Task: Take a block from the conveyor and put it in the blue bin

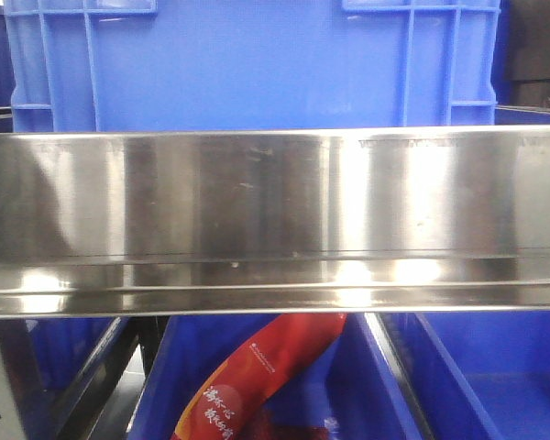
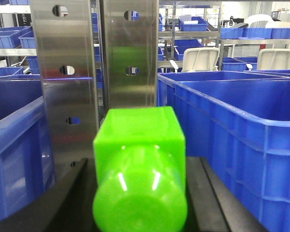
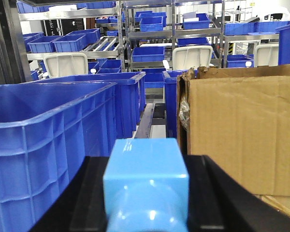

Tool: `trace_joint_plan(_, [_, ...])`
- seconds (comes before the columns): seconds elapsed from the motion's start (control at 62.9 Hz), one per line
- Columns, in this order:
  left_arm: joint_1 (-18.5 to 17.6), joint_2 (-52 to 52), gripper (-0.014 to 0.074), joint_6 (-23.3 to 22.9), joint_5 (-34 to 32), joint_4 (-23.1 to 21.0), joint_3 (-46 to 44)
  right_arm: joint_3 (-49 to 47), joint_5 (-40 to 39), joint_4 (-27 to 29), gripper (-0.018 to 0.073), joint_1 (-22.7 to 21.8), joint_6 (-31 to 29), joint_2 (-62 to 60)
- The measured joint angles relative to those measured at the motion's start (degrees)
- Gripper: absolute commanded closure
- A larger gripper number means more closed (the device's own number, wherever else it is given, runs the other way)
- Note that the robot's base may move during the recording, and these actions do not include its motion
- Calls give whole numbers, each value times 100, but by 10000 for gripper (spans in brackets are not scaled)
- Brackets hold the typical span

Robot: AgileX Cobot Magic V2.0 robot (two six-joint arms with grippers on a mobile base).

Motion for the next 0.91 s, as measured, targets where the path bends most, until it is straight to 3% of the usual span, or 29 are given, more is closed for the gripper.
trace_joint_plan(0.381, [0, 0, 708, 0, -56, 11, 0, 0, -91, 0, 721, 0, 0, 0])
trace_joint_plan(0.572, [0, 0, 708, 0, 14, -351, -12, 0, -95, 0, 721, 0, 0, 0])
trace_joint_plan(0.731, [0, 252, 708, 115, 974, -422, -579, -494, -138, 0, 721, 81, 0, 197])
trace_joint_plan(0.906, [0, 813, 708, 837, 1894, -581, -1539, -1314, -300, -20, 721, 366, -87, 1005])
